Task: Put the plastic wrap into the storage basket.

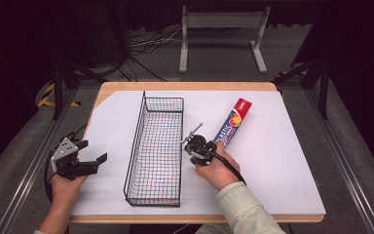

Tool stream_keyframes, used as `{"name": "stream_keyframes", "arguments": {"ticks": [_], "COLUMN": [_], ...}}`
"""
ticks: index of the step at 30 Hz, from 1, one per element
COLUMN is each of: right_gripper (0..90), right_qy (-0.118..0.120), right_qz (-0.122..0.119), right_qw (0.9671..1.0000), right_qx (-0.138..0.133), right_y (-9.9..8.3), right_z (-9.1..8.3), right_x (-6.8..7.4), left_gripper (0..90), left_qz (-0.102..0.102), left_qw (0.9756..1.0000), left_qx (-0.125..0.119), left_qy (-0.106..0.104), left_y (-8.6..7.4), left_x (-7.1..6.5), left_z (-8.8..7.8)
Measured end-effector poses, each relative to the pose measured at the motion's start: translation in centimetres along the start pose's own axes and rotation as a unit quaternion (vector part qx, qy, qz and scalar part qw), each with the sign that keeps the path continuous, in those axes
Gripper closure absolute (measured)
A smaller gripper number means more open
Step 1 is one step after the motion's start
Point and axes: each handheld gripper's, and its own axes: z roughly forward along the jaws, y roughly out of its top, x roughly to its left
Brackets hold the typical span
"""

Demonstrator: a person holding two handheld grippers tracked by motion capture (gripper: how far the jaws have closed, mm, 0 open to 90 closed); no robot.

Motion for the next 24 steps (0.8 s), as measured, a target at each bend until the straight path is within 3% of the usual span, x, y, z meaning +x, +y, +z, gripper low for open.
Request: {"name": "stream_keyframes", "arguments": {"ticks": [15,19,24], "right_gripper": [90.0,90.0,90.0], "right_qy": [0.006,0.002,0.0], "right_qz": [0.027,0.028,0.047], "right_qw": [0.9985,0.9976,0.9953], "right_qx": [0.047,0.063,0.085], "right_y": [-2.1,-2.6,-3.5], "right_z": [-1.6,-1.7,-1.9], "right_x": [-0.3,-0.5,-0.7], "left_gripper": [7.6,7.6,7.6], "left_qz": [-0.003,-0.005,-0.01], "left_qw": [1.0,1.0,0.9999], "left_qx": [0.003,0.001,0.0], "left_qy": [-0.002,-0.004,-0.008], "left_y": [-0.1,-0.1,-0.1], "left_x": [0.0,0.0,0.2], "left_z": [0.0,0.0,-0.1]}}
